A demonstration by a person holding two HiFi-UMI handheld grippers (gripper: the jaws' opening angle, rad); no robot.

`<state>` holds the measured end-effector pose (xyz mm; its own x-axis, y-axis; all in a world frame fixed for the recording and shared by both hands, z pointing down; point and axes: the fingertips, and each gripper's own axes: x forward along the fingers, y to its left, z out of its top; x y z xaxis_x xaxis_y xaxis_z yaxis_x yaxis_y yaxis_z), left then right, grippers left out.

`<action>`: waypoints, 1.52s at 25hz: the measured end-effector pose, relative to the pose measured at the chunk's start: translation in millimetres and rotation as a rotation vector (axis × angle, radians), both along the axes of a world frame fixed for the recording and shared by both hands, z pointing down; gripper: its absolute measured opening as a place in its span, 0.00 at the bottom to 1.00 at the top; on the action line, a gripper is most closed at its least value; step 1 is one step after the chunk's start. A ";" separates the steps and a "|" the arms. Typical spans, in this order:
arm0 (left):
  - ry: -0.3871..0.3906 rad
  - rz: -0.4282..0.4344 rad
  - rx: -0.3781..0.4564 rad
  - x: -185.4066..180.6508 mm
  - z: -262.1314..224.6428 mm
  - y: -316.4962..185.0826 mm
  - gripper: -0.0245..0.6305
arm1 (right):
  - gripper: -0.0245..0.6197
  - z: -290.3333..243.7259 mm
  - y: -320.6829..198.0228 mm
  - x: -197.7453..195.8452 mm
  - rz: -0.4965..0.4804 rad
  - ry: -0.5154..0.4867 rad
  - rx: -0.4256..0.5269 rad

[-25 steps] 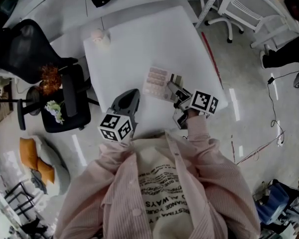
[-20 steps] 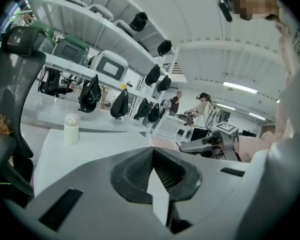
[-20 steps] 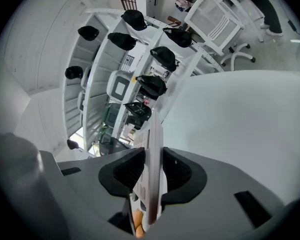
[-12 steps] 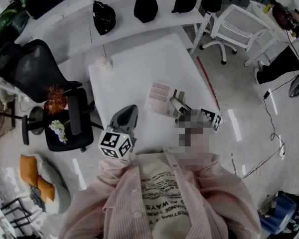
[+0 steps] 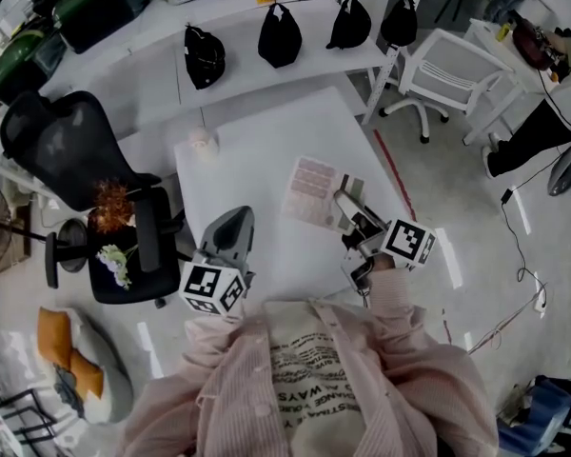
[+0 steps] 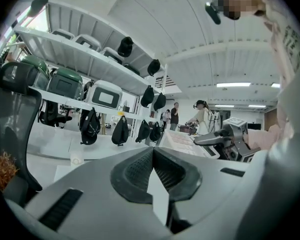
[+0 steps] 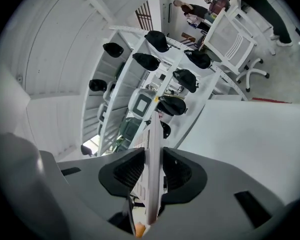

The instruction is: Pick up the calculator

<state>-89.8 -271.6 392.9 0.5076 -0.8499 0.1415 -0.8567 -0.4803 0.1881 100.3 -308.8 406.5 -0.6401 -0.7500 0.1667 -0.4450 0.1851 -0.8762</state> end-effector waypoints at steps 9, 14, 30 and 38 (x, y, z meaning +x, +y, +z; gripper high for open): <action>-0.001 -0.014 0.074 -10.1 -29.9 -4.1 0.04 | 0.21 -19.0 1.9 13.3 0.050 -0.012 0.006; 0.003 -0.028 0.100 -16.2 -40.7 -3.1 0.04 | 0.21 -37.0 4.7 17.5 0.052 -0.049 0.033; -0.001 -0.038 0.125 -20.1 -53.7 -2.2 0.04 | 0.21 -63.4 7.7 19.4 0.045 -0.097 0.083; -0.003 -0.032 0.125 -13.9 -51.1 2.2 0.04 | 0.21 -63.8 14.5 24.6 0.048 -0.112 0.107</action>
